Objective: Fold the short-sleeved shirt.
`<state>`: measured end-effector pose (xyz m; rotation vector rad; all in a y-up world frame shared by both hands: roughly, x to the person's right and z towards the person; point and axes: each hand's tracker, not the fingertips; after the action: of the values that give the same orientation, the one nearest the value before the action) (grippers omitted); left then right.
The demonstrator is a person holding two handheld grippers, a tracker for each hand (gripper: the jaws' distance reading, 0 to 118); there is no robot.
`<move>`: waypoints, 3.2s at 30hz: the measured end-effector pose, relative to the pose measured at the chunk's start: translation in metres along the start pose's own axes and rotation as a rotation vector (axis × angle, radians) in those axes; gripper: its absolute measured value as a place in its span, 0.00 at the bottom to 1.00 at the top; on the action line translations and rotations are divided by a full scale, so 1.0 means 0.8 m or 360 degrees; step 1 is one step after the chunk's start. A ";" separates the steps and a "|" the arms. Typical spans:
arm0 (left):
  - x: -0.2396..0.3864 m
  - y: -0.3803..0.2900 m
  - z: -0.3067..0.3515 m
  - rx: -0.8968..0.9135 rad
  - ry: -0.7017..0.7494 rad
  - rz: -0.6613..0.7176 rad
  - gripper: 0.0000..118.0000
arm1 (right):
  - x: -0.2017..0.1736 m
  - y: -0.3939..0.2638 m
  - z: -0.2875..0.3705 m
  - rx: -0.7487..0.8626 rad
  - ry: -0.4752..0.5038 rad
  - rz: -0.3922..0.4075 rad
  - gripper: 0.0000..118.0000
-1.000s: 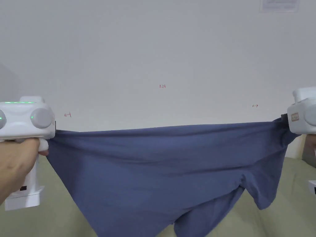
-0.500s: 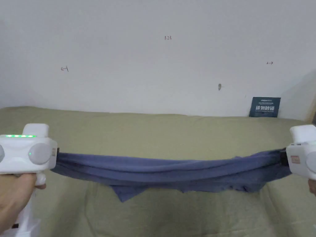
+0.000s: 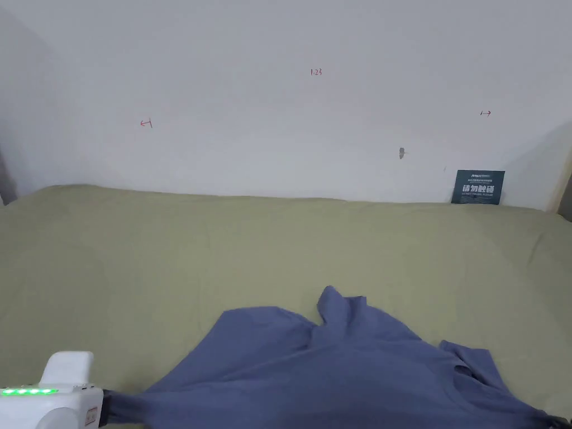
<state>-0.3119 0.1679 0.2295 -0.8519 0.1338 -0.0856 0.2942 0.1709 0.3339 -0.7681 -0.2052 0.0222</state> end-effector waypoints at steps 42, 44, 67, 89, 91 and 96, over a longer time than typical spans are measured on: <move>-0.091 -0.120 0.057 -0.0092 -0.0340 0.0235 0.30 | -0.197 -0.099 0.120 0.0120 0.0387 0.0163 0.00; -0.094 -0.117 0.043 -0.0142 -0.0359 0.0228 0.95 | -0.200 -0.105 0.106 0.0096 0.0423 0.0186 0.00; -0.057 -0.106 -0.013 -0.0235 -0.0453 -0.0092 0.03 | -0.218 -0.095 0.052 -0.0048 0.0425 0.0207 0.00; -0.055 -0.099 -0.033 -0.0345 -0.0462 0.0016 0.03 | -0.167 0.130 -0.261 -0.0449 0.0215 0.0526 0.95; -0.055 -0.100 -0.034 -0.0349 -0.0459 0.0009 0.03 | -0.174 0.121 -0.269 -0.0459 0.0192 0.0590 0.94; -0.055 -0.099 -0.035 -0.0354 -0.0440 0.0018 0.03 | -0.167 0.129 -0.250 -0.0489 0.0301 0.0441 0.49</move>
<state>-0.3612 0.1009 0.2749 -1.0759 -0.1137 0.0595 0.2075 0.0950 0.0990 -1.0946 0.0818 0.1832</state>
